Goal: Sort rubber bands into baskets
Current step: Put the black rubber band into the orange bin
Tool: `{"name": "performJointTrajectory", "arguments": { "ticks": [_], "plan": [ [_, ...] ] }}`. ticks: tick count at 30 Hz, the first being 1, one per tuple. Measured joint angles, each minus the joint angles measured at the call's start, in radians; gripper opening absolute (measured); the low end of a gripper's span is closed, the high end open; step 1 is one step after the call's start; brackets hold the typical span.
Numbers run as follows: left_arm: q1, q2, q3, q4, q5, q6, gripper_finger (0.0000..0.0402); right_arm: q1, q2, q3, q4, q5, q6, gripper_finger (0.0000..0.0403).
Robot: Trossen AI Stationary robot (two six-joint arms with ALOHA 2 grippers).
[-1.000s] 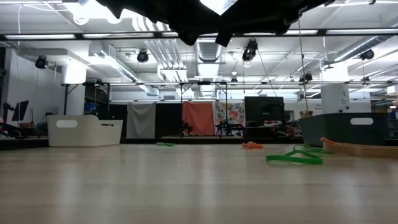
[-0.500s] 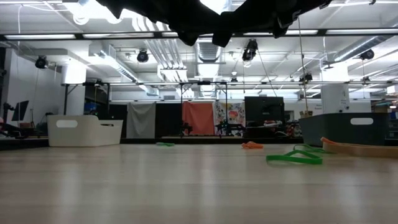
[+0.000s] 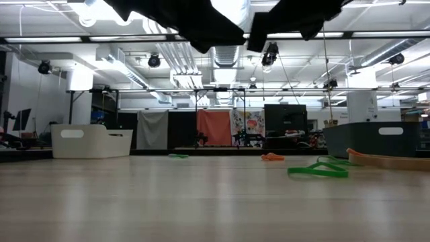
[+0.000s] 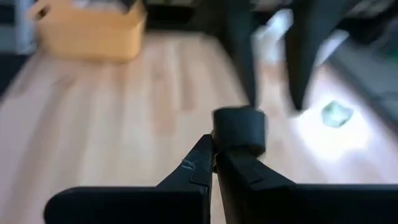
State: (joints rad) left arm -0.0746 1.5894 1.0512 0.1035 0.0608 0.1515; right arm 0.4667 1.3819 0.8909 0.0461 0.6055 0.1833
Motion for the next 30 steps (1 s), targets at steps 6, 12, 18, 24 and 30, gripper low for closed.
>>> {"name": "performJointTrajectory", "arguments": {
  "ticks": [6,12,18,24,30],
  "plan": [
    [0.019,-0.009,0.0,-0.043,-0.001,0.002,0.0125,0.0,-0.032,0.163,-0.5,-0.262,0.274,0.0009],
    [0.029,-0.035,0.0,-0.127,-0.055,-0.003,0.0127,0.004,-0.01,0.298,-0.897,-0.712,0.583,0.0009],
    [0.029,-0.092,0.001,-0.213,-0.164,-0.024,0.0127,0.083,-0.01,0.267,-1.005,-0.972,0.918,0.0009],
    [0.029,-0.149,0.001,-0.249,-0.175,-0.028,0.0127,0.214,-0.011,0.197,-1.041,-1.05,1.247,0.0009],
    [0.029,-0.191,0.001,-0.271,-0.176,-0.029,0.0127,0.293,-0.009,0.166,-1.037,-1.04,1.465,0.0028]
  ]
}}
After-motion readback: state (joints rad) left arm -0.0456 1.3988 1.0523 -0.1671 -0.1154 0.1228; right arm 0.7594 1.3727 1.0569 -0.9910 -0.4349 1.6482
